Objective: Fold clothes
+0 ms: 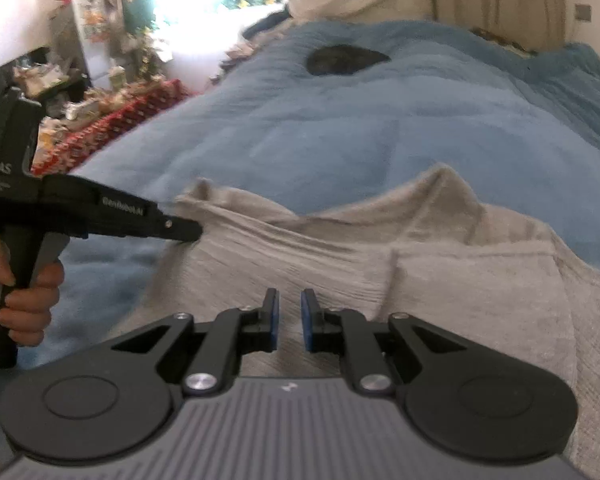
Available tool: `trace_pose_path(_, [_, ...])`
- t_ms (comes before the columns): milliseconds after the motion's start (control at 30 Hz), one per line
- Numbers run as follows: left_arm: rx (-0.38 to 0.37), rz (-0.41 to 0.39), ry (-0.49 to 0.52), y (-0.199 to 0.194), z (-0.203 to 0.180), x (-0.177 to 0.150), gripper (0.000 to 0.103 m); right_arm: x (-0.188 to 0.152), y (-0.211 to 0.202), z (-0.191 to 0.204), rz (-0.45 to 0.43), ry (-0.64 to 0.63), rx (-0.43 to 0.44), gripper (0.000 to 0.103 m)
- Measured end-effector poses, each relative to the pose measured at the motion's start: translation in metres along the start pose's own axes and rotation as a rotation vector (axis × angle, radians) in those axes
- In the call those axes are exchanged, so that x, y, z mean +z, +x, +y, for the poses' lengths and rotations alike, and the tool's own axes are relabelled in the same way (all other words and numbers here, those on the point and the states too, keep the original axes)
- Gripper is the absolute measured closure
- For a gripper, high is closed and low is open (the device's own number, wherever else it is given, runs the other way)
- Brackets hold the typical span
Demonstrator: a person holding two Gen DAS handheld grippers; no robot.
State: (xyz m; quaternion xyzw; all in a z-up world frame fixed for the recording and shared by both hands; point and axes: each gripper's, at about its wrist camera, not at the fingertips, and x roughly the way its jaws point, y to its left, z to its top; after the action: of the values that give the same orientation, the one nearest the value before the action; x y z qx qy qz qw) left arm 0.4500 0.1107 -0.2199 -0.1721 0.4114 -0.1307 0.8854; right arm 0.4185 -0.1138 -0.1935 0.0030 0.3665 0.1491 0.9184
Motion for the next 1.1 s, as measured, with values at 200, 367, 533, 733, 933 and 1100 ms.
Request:
trace_pose_path(200, [-0.019, -0.061, -0.009, -0.013, 0.0, 0.001, 0.1, 0.001, -0.003, -0.017, -0.029, 0.056, 0.014, 0.092])
trace_pose_path(367, [0.016, -0.099, 0.084, -0.025, -0.003, 0.01, 0.098, 0.015, -0.007, -0.027, -0.05, 0.056, 0.013, 0.09])
trace_pose_path(533, [0.1, -0.105, 0.32, -0.024, -0.004, 0.012, 0.077, 0.017, -0.018, -0.036, -0.041, 0.021, -0.001, 0.089])
trace_pose_path(733, [0.094, -0.072, 0.525, -0.024, 0.003, 0.022, 0.064, 0.02, -0.022, -0.048, 0.016, -0.054, 0.01, 0.087])
trace_pose_path(933, [0.091, -0.088, 0.763, -0.035, -0.003, 0.048, 0.037, 0.052, -0.037, -0.08, 0.036, -0.196, 0.021, 0.055])
trace_pose_path(1100, [-0.058, -0.085, 0.817, -0.043, 0.003, 0.074, 0.025, 0.084, -0.034, -0.099, 0.032, -0.35, 0.028, 0.008])
